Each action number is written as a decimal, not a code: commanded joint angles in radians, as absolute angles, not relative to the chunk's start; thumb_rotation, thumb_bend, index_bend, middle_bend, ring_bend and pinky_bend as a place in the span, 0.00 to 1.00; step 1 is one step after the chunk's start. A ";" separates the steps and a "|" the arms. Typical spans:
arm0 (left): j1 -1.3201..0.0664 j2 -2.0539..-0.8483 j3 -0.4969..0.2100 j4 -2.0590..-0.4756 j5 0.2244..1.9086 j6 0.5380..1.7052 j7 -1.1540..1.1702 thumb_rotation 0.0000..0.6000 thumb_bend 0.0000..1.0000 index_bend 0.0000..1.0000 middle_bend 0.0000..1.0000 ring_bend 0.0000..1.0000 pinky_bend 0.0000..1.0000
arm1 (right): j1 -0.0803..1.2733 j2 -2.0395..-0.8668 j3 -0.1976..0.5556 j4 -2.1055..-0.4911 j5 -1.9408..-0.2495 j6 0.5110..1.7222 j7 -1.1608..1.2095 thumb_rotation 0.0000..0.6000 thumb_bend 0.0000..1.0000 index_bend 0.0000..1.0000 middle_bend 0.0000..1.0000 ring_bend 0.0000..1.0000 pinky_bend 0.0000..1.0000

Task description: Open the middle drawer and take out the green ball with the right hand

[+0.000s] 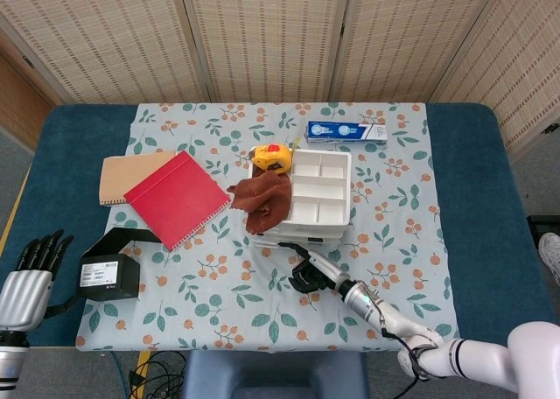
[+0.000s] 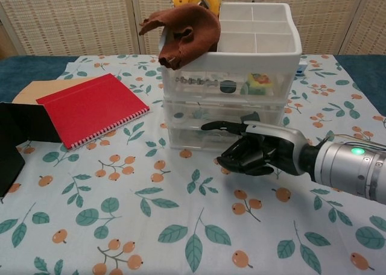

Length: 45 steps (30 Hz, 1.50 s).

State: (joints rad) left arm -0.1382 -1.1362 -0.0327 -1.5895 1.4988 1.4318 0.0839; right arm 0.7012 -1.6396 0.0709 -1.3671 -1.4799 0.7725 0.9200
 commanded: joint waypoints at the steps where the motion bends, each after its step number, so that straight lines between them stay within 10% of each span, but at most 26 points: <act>1: -0.139 -1.136 -0.033 -1.591 1.498 1.431 0.085 1.00 0.14 0.03 0.00 0.01 0.06 | 0.697 -1.635 0.061 -1.376 -1.487 0.781 0.922 1.00 0.51 0.11 0.81 0.93 0.99; 25: -0.145 -1.154 -0.027 -1.575 1.506 1.423 0.071 1.00 0.14 0.03 0.00 0.01 0.06 | 0.625 -1.568 -0.066 -1.526 -1.593 0.917 0.806 1.00 0.51 0.11 0.80 0.93 0.99; 45: -0.154 -1.160 -0.025 -1.580 1.507 1.411 0.081 1.00 0.14 0.03 0.00 0.02 0.06 | 0.573 -1.398 0.017 -1.702 -1.423 0.987 0.290 1.00 0.51 0.00 0.79 0.93 0.99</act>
